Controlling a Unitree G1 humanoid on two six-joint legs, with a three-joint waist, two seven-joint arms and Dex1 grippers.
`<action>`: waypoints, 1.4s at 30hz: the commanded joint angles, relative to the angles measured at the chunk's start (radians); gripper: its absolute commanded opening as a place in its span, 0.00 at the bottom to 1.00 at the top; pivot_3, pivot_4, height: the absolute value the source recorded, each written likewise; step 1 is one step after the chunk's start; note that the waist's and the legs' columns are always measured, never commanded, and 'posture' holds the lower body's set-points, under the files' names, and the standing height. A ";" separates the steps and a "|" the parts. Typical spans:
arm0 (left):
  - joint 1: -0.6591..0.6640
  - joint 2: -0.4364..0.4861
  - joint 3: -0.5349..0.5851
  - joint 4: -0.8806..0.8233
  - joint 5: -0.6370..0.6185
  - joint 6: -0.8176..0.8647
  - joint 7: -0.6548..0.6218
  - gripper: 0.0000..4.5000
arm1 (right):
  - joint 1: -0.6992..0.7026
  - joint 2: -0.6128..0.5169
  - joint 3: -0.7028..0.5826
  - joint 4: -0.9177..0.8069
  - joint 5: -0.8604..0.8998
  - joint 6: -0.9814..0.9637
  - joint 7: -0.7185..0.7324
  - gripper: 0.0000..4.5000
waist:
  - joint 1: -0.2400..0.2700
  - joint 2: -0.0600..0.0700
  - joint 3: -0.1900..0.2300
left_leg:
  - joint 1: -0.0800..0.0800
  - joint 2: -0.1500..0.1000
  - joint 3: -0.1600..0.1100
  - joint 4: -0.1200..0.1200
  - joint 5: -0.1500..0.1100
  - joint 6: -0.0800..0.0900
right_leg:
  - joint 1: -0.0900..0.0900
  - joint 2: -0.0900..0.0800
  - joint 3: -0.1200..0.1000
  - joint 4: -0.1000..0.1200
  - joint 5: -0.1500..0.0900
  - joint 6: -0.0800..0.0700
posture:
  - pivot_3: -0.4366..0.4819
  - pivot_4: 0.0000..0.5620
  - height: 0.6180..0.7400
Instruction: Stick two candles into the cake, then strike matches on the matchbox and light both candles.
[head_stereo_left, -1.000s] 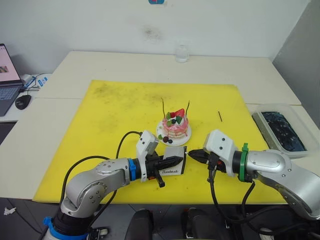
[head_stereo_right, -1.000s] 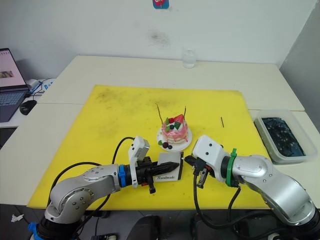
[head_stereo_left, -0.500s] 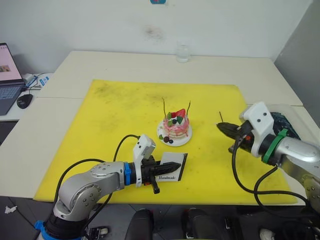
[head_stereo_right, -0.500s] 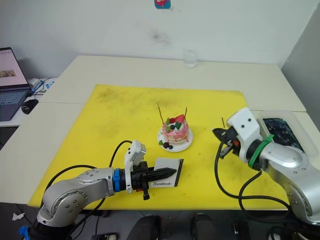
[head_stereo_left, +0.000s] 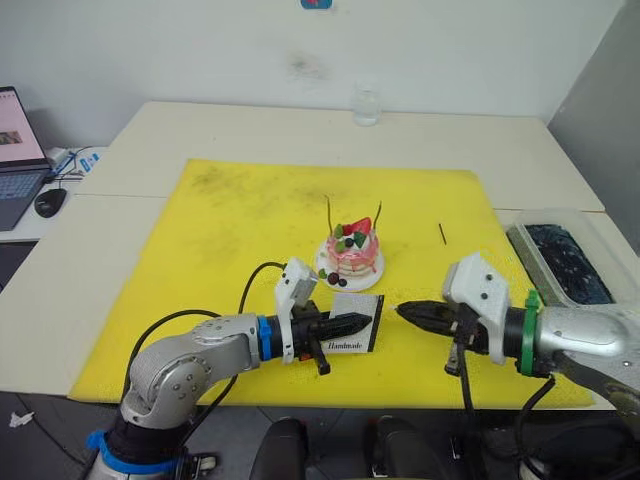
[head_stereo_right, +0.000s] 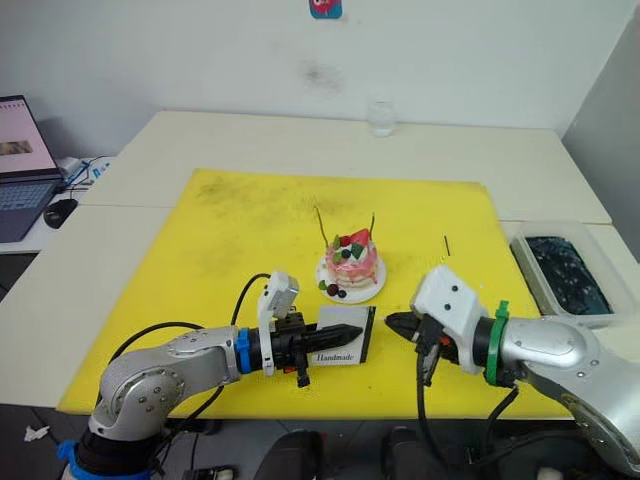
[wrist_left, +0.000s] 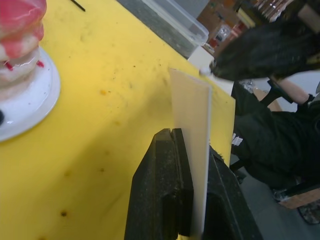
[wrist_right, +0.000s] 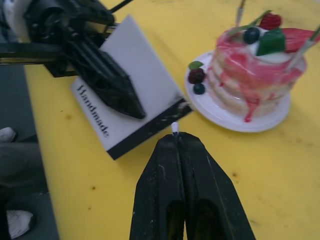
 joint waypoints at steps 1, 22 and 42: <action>-0.023 -0.002 0.025 -0.014 -0.045 0.023 0.008 0.00 | -0.045 0.000 0.048 -0.015 -0.034 -0.039 -0.024 0.01 | 0.000 0.000 0.000 | 0.000 0.000 0.000 0.000 0.000 0.000 | 0.000 0.000 0.000 0.000 0.000 0.000 | 0.48 0.27 1.00; -0.045 -0.010 0.051 0.025 -0.060 0.026 0.032 0.00 | -0.068 -0.101 0.190 -0.005 -0.193 -0.183 0.029 0.01 | 0.002 0.000 0.000 | 0.000 0.000 0.000 0.000 0.000 0.000 | 0.000 0.000 0.000 0.000 0.000 0.000 | 0.48 0.27 1.00; -0.043 0.006 0.039 0.005 -0.051 0.020 0.022 0.00 | -0.063 -0.052 0.229 0.049 -0.290 -0.243 0.036 0.01 | 0.002 0.000 0.000 | 0.000 0.000 0.000 0.000 0.000 0.000 | 0.000 0.000 0.000 0.000 0.000 0.000 | 0.48 0.27 1.00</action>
